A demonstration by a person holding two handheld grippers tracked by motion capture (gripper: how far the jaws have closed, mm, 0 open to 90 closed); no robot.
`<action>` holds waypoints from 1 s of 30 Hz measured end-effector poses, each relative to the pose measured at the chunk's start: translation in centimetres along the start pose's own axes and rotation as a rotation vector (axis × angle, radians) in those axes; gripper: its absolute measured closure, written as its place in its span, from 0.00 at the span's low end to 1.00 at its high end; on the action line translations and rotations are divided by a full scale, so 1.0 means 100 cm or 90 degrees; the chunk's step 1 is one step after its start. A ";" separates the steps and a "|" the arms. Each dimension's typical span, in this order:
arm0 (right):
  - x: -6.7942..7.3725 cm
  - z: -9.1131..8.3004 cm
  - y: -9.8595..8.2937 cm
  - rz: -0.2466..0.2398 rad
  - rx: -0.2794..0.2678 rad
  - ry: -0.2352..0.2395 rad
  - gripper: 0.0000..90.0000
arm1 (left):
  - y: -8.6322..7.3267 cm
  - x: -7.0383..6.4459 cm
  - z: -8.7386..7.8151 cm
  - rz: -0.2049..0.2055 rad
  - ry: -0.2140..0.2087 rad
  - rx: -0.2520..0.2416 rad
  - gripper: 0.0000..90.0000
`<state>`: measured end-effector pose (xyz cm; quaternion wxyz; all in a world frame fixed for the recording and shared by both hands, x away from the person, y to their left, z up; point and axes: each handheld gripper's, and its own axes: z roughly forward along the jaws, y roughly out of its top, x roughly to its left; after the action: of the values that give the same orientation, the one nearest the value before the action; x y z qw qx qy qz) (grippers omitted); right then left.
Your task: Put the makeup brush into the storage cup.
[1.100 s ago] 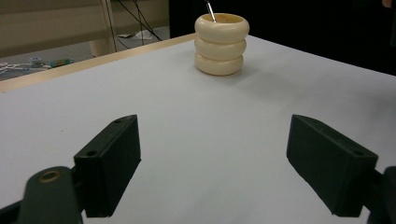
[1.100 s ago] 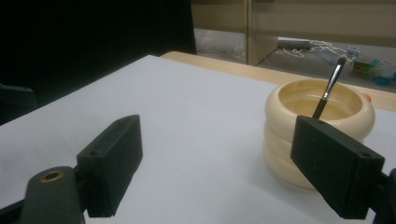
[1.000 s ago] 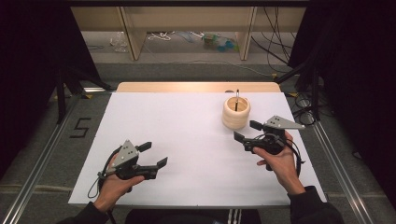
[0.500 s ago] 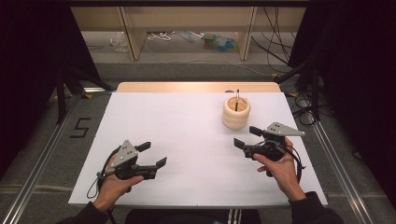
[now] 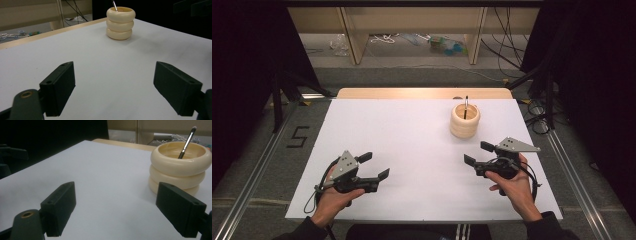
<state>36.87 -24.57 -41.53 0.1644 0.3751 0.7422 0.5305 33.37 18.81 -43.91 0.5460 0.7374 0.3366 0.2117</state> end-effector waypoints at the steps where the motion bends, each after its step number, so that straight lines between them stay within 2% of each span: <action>1: 0.001 -0.001 -0.001 0.003 0.002 -0.002 0.20 | 0.000 0.000 0.000 0.000 0.000 0.000 0.20; 5: 0.002 -0.003 -0.005 0.001 0.008 -0.001 0.20 | -0.001 0.000 -0.001 0.004 0.000 0.001 0.20; 7: 0.003 -0.003 -0.008 0.005 -0.005 0.007 0.20 | -0.001 0.000 -0.001 0.002 -0.001 0.002 0.20; 11: 0.005 -0.006 -0.010 0.002 0.014 0.003 0.20 | -0.001 -0.001 -0.001 0.001 0.000 0.003 0.20; 13: 0.006 -0.007 -0.011 -0.007 0.006 0.000 0.20 | -0.001 0.000 -0.001 0.002 0.001 0.005 0.20; 14: 0.007 -0.008 -0.011 0.003 0.014 0.007 0.20 | -0.001 0.000 -0.001 0.001 0.001 0.004 0.20; 24: 0.009 -0.011 -0.015 -0.004 0.013 0.003 0.20 | -0.001 -0.001 -0.001 0.005 0.001 0.004 0.20; 27: 0.008 -0.011 -0.017 -0.008 0.014 0.012 0.20 | -0.002 -0.002 0.000 -0.006 -0.002 0.001 0.20; 29: 0.010 -0.013 -0.018 0.002 0.024 0.003 0.20 | -0.002 -0.001 -0.001 0.010 -0.004 0.002 0.20; 30: 0.011 -0.013 -0.018 -0.002 0.022 0.003 0.20 | -0.002 -0.002 0.000 0.005 -0.003 0.001 0.20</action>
<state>34.65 -24.92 -42.53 0.1568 0.3758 0.7521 0.5182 33.17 18.76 -44.08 0.5452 0.7398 0.3327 0.2116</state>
